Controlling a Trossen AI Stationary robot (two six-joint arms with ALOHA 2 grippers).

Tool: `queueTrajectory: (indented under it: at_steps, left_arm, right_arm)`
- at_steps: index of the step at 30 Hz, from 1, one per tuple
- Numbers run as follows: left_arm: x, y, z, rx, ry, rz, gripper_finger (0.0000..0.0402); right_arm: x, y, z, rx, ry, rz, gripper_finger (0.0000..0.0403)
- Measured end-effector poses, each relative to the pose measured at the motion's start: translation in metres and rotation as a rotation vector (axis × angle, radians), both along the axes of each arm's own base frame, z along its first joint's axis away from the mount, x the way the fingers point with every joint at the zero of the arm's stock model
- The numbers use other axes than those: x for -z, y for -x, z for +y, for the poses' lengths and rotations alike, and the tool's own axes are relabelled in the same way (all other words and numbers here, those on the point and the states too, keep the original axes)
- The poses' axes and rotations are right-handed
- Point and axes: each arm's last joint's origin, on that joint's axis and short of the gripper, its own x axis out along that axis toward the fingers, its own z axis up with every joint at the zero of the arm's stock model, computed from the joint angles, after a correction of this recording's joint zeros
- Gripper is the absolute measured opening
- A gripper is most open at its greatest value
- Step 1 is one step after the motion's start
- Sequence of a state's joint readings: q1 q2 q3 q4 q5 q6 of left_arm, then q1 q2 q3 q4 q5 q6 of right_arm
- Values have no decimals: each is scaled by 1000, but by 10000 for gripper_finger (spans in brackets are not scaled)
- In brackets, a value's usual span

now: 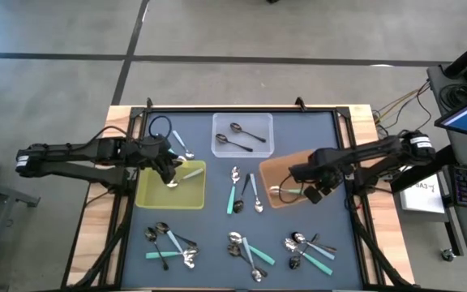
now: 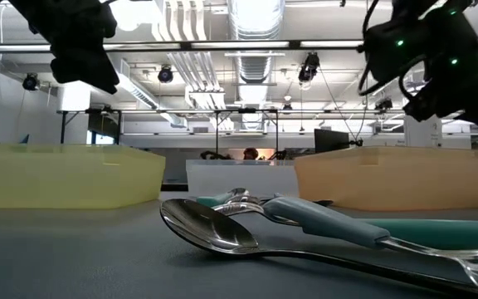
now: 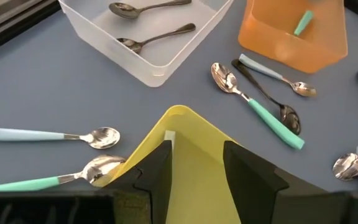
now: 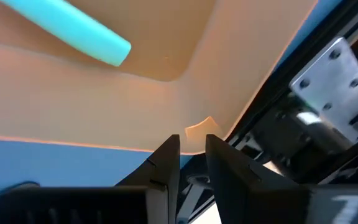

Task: Sort silverware by color (type)
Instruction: Adjust the orange bin on the table

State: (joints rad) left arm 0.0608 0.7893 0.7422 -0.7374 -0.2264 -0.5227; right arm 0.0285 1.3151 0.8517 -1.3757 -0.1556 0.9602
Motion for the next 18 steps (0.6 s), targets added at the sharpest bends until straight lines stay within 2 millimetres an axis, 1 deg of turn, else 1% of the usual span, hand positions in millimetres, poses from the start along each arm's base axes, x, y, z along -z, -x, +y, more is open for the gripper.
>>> queueTrajectory:
  at_steps: [9,18]
  left_arm:
    - [-3,-3,0,-13,10,-51,126]
    - [-5,-5,0,-14,11,-78,126]
  right_arm:
    - [7,-2,36,-51,-12,11,68]
    - [4,5,51,-46,-7,19,68]
